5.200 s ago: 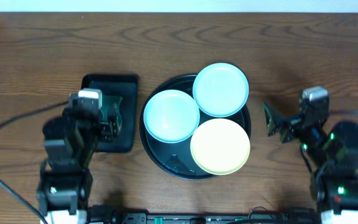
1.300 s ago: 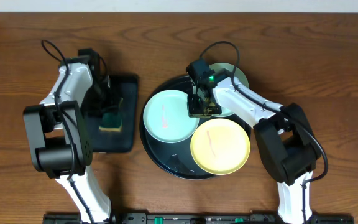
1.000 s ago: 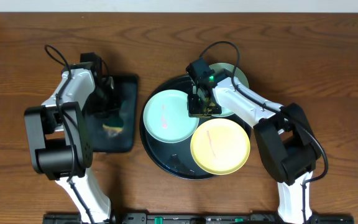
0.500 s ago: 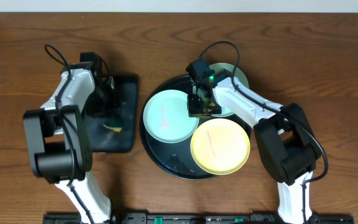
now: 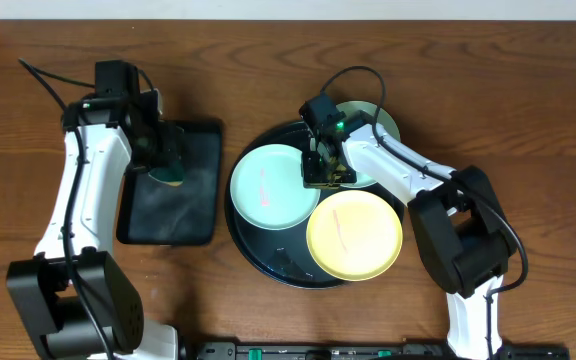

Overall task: Clean dirty plates on tray and stack at the side
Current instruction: 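Grasp the green sponge from the black tray with the left gripper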

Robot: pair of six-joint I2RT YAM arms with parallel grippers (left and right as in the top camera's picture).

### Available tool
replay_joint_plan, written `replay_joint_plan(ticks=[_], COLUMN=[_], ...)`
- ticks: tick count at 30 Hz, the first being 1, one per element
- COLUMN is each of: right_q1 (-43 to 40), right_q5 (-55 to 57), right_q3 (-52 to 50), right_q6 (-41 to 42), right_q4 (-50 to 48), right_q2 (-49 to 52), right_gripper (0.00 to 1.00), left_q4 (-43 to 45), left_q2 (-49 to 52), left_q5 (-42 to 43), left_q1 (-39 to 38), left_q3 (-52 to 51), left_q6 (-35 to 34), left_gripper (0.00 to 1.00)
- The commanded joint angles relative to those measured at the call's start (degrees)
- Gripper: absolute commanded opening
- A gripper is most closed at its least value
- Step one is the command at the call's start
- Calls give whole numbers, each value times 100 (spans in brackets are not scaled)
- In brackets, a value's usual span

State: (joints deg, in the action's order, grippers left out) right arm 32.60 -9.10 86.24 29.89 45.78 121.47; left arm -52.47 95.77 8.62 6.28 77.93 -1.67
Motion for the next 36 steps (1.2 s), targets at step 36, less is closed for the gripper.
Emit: replay_joint_plan(ticks=[36], right_q1=[87], right_q5=[155], right_q3=[61], right_q6=[-15], right_q4=[-37], right_q2=[103], right_gripper=[1], left_q4=[-11], left_q2=[26], left_q5=[-278], left_q1=[13], left_q3=[17], left_q6=[-426], left_gripper=[7])
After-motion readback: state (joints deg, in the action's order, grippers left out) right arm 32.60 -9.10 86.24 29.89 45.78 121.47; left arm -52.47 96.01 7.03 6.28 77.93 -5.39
